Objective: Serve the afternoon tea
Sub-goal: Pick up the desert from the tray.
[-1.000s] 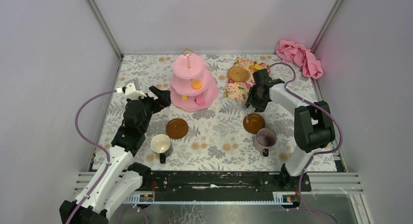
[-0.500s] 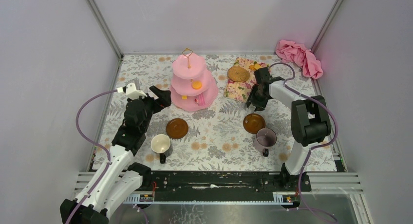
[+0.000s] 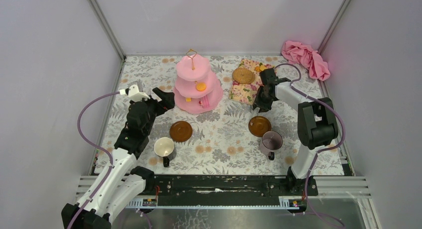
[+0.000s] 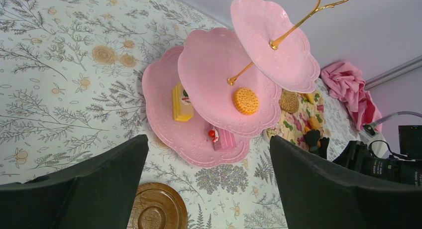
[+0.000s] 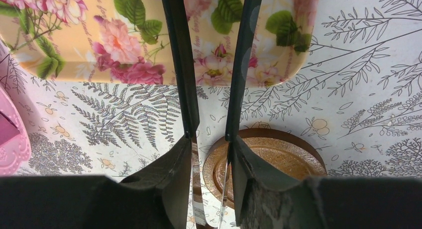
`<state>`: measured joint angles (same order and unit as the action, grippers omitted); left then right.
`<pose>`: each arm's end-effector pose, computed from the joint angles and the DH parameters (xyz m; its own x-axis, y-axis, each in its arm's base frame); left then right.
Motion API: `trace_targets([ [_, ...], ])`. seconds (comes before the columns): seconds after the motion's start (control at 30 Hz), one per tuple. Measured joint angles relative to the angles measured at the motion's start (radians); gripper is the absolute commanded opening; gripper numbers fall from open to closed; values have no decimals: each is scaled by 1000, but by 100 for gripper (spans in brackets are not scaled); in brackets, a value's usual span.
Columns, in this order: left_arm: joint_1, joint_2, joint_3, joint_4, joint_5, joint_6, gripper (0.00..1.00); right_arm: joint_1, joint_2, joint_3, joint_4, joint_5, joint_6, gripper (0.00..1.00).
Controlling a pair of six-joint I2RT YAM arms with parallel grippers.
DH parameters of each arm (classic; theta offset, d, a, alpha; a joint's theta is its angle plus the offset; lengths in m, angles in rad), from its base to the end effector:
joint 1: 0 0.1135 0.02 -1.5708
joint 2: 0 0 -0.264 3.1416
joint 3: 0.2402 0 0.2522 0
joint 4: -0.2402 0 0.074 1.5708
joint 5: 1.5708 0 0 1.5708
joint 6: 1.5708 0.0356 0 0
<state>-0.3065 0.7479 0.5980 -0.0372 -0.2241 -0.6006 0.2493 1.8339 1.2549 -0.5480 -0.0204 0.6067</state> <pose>0.1782 -0.0481 0.2956 -0.1949 -0.5162 -0.8340 -0.0293 0.8530 -0.5212 0.3619 0.0929 0.1856 -0.8645 0.3681 -0.3422 0.2894 0.9212 0.2599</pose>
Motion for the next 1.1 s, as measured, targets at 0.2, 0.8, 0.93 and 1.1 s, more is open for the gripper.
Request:
trace_targets([
  [0.2, 0, 0, 0, 0, 0, 0, 100, 0, -23, -15, 5, 0, 0, 20],
  [0.8, 0, 0, 0, 0, 0, 0, 100, 129, -167, -42, -14, 4, 0, 18],
  [0.93, 0, 0, 0, 0, -1, 0, 100, 196, -174, 20, -42, 11, 0, 18],
  [1.1, 0, 0, 0, 0, -1, 0, 100, 279, -173, 131, -79, 21, 0, 18],
])
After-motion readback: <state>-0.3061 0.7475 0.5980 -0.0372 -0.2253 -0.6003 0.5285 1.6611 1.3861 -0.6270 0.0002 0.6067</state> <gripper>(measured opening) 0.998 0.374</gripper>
